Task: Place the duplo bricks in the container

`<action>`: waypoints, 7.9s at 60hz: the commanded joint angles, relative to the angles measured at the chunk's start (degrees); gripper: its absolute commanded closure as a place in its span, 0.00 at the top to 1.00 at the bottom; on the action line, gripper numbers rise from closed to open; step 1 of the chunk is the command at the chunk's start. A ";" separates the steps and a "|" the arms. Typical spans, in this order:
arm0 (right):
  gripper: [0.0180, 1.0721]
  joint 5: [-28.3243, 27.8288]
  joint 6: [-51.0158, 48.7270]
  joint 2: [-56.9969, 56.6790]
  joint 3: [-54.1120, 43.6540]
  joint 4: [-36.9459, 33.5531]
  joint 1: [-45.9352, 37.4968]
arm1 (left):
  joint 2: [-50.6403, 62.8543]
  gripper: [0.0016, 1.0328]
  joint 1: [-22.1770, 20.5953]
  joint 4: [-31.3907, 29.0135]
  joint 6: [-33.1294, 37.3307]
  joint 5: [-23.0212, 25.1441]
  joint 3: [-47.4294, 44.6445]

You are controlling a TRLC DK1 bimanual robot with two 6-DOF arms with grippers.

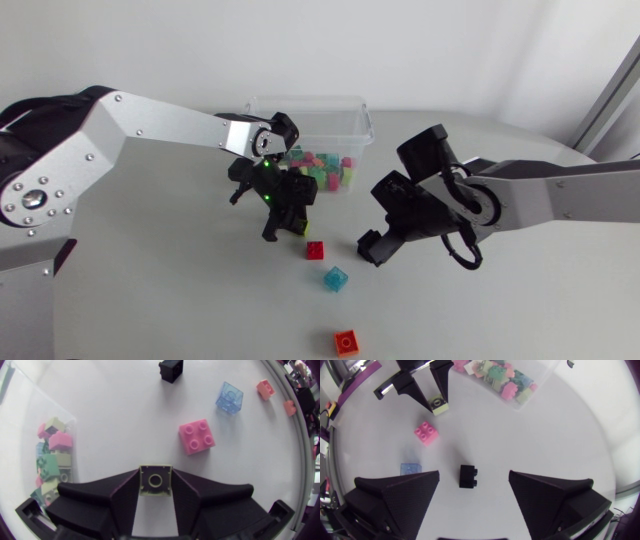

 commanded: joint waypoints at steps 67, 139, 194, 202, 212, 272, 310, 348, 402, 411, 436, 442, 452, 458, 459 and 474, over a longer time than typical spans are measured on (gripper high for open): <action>0.19 2.14 2.95 15.71 7.45 -4.10 2.29 | -19.77 0.12 8.72 2.45 -22.33 9.42 3.47; 0.10 -1.20 3.74 4.11 30.74 -10.96 -1.49 | -22.05 0.96 10.92 32.34 -42.45 0.89 -7.07; 0.39 -3.83 6.99 22.03 44.27 5.48 -4.21 | -26.18 0.95 3.98 19.42 -20.13 5.38 -26.67; 0.95 -3.13 6.73 21.77 43.74 6.88 -5.27 | -24.51 0.95 2.31 18.36 -19.34 5.38 -26.58; 0.95 -3.13 6.11 12.10 35.66 8.55 -6.15 | -22.23 0.95 -1.03 16.43 -18.90 4.41 -25.00; 0.95 -8.23 2.16 -15.93 -1.26 0.64 -6.59 | -2.10 0.64 -8.50 1.31 -22.85 -3.68 -5.49; 0.89 -0.32 3.21 -7.58 -4.07 -4.81 8.62 | -9.57 0.16 -3.67 -5.37 -23.91 -4.20 -5.93; 0.86 0.65 5.32 9.55 5.69 -8.85 14.16 | -20.64 0.16 4.24 -2.12 -31.38 0.37 0.49; 0.12 1.00 5.15 13.77 11.40 -13.16 12.84 | -13.79 0.19 9.07 20.74 -51.15 -0.25 7.96; 0.12 0.91 4.53 10.35 13.07 -15.35 11.08 | -11.94 0.28 9.78 24.16 -53.70 -2.01 8.57; 0.12 0.03 4.18 4.02 24.94 -18.25 4.66 | -13.52 0.96 12.06 32.34 -58.45 -13.17 4.35; 0.12 -0.05 4.62 3.84 28.80 -17.99 3.26 | -13.96 0.96 13.73 32.07 -61.09 -15.28 3.83; 0.12 -0.23 5.67 5.60 34.25 -15.44 1.94 | -18.01 0.96 15.75 30.93 -61.70 -15.37 -0.74; 0.12 -0.14 6.29 7.53 37.24 -13.60 1.59 | -20.91 0.96 16.02 31.02 -61.44 -15.37 -4.26; 0.12 -0.14 6.29 7.97 37.77 -13.33 1.59 | -21.79 0.96 16.02 31.02 -61.26 -15.37 -5.49; 0.12 -0.05 7.78 13.42 43.48 -9.38 0.88 | -30.22 0.96 15.23 34.27 -61.09 -15.28 -14.98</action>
